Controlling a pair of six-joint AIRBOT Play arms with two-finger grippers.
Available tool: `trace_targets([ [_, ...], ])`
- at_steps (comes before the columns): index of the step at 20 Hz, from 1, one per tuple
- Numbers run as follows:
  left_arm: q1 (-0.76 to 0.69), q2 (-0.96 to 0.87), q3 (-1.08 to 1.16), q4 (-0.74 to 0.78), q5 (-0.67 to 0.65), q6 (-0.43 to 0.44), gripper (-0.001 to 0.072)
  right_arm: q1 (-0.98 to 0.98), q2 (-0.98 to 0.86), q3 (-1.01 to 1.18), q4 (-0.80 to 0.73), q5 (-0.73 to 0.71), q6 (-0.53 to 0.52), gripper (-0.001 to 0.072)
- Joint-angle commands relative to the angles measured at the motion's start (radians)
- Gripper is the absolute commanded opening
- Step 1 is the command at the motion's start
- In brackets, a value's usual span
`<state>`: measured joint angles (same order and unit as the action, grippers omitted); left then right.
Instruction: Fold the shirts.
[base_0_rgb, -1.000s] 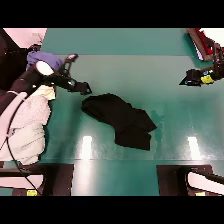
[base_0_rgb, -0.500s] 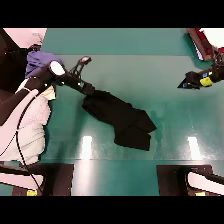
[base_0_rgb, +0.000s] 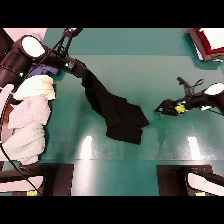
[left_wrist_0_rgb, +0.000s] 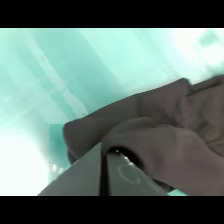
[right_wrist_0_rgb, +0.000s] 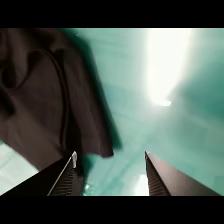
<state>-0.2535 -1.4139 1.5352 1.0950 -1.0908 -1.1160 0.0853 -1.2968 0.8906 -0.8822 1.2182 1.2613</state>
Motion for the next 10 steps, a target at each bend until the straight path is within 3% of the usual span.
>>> trace_targets([
  [1, 0.0, 0.01, 0.007, 0.004, -0.021, -0.018, 0.0022, 0.11, -0.115, -0.031, 0.08, -0.117, -0.059, 0.0461],
  [4, 0.0, 0.01, 0.007, 0.003, -0.022, -0.039, 0.0022, 0.22, -0.207, 0.048, 0.071, -0.148, -0.059, 0.0432],
  [7, 0.0, 0.01, 0.007, 0.004, -0.036, -0.037, 0.0022, 0.269, -0.267, 0.123, 0.015, -0.155, -0.059, 0.0098],
  [8, 0.0, 0.012, 0.008, 0.005, -0.044, -0.037, 0.0022, 0.272, -0.267, 0.136, -0.007, -0.157, -0.058, 0.0018],
  [10, 0.001, 0.026, 0.02, 0.014, -0.033, -0.037, 0.0022, 0.254, -0.221, 0.164, -0.04, -0.167, -0.046, 0.0017],
])
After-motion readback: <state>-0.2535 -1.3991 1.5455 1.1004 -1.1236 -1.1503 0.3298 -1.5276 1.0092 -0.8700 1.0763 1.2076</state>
